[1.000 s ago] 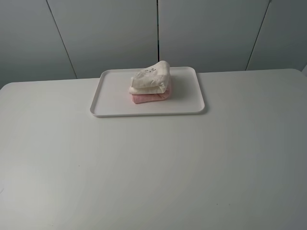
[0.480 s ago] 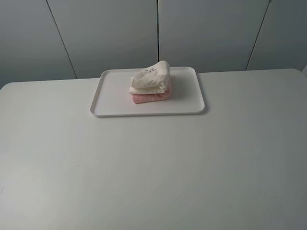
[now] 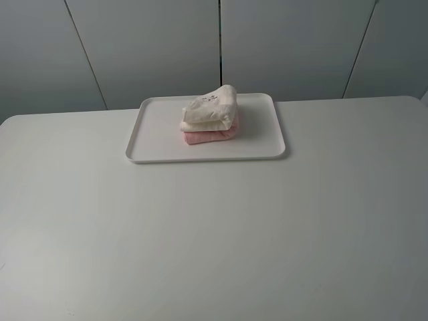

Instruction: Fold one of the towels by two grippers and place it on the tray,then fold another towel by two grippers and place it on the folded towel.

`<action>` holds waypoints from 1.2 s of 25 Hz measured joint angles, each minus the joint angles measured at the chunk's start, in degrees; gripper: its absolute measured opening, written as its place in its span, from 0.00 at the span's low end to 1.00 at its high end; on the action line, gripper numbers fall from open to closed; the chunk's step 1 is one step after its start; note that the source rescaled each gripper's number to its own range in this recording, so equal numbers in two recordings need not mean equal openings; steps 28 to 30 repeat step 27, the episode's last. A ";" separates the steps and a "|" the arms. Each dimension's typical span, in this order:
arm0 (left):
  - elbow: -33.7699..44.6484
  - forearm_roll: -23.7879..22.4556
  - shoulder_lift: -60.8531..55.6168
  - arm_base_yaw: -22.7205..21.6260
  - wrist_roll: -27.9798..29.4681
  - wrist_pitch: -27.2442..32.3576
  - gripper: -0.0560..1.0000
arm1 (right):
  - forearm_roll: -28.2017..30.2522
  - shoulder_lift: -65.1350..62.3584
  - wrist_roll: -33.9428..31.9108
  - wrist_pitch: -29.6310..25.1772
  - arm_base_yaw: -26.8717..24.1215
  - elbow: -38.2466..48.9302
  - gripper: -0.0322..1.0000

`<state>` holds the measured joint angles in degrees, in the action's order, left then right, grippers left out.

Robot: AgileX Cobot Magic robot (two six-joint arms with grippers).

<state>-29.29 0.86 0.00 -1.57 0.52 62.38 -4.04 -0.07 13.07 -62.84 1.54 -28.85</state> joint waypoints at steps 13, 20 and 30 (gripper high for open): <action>0.00 -0.10 0.00 0.00 0.00 0.00 0.97 | 0.00 0.00 0.26 0.00 0.00 0.00 1.00; 0.00 -0.10 0.00 0.00 0.00 0.00 0.97 | 0.00 0.00 0.26 0.00 0.00 0.00 1.00; 0.00 -0.10 0.00 0.00 0.00 0.00 0.97 | 0.00 0.00 0.26 0.00 0.00 0.00 1.00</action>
